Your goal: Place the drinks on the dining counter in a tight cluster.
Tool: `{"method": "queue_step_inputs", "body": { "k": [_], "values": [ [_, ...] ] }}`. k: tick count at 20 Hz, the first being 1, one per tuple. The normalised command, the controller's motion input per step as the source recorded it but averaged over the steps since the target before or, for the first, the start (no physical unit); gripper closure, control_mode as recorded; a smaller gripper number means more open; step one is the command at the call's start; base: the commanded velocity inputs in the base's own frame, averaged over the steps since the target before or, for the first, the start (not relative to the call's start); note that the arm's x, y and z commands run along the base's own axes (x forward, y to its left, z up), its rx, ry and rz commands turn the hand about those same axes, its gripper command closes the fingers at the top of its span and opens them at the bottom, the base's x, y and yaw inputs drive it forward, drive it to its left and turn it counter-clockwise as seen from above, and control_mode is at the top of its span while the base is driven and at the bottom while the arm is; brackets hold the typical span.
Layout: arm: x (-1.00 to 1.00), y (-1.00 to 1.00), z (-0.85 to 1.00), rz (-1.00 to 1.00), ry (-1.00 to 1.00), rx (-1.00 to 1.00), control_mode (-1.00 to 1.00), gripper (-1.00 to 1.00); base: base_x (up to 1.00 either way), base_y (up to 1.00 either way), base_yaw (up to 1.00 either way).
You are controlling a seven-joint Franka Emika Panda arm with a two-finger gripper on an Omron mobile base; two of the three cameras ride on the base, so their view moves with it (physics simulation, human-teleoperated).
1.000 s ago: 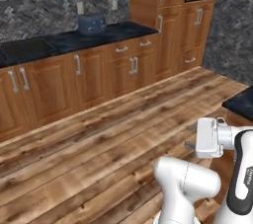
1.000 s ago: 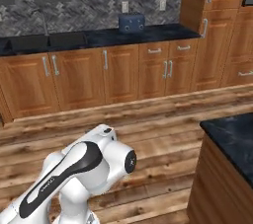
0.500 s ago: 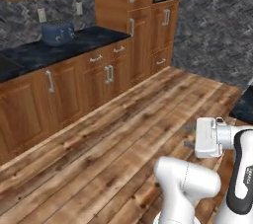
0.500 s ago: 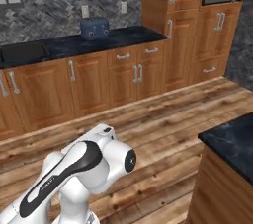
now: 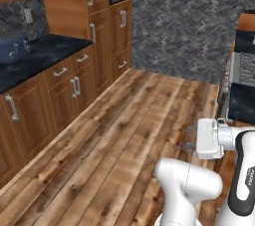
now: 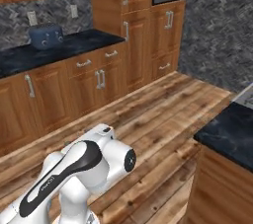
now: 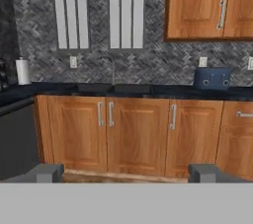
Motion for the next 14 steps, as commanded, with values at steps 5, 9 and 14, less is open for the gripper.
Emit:
{"method": "queue_step_inputs", "body": {
  "k": [5, 9, 14],
  "values": [
    [0.00, 0.00, 0.00, 0.00, 0.00, 0.00, 1.00, -1.00, 0.63, 0.37, -0.49],
    [0.00, 0.00, 0.00, 0.00, 0.00, 0.00, 1.00, -1.00, 0.65, 0.38, -0.46],
    [0.00, 0.00, 0.00, 0.00, 0.00, 0.00, 1.00, -1.00, 0.70, 0.38, -0.35]
  ]
}}
